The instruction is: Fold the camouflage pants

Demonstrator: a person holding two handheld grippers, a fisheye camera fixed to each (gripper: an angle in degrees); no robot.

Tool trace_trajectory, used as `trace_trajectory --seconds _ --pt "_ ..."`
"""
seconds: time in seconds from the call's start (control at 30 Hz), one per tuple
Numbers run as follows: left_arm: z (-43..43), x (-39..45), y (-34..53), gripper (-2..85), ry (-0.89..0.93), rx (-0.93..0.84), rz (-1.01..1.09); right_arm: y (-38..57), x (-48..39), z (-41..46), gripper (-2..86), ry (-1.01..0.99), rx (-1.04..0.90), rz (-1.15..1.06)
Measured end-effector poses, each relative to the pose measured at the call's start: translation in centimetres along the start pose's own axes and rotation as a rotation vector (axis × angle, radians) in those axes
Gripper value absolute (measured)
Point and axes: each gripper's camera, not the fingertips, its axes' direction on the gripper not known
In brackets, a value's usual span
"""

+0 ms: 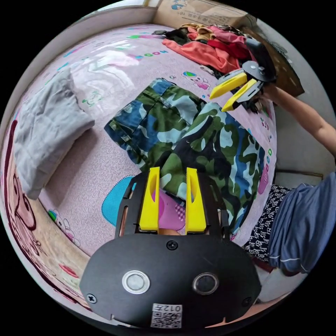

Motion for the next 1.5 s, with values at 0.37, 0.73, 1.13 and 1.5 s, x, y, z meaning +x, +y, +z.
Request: trace_trajectory --seconds 0.37,0.73,1.13,1.5 --pt "2.0 -1.1 -4.2 9.8 0.057 -0.075 0.096 1.3 1.2 0.3 3.2 -0.087 0.061 -0.051" --pt "-8.3 0.8 -4.0 6.1 0.164 0.093 0.045 4.4 -2.5 -9.6 1.4 -0.122 0.251 -0.057" --pt "-1.5 -11.0 -11.8 6.9 0.008 0.066 -0.178 -4.0 10.7 -0.5 3.4 -0.01 0.201 0.253" --pt "-8.5 -9.0 -4.1 2.7 0.092 0.497 -0.36 -2.9 2.3 -5.5 1.1 0.175 0.43 0.147"
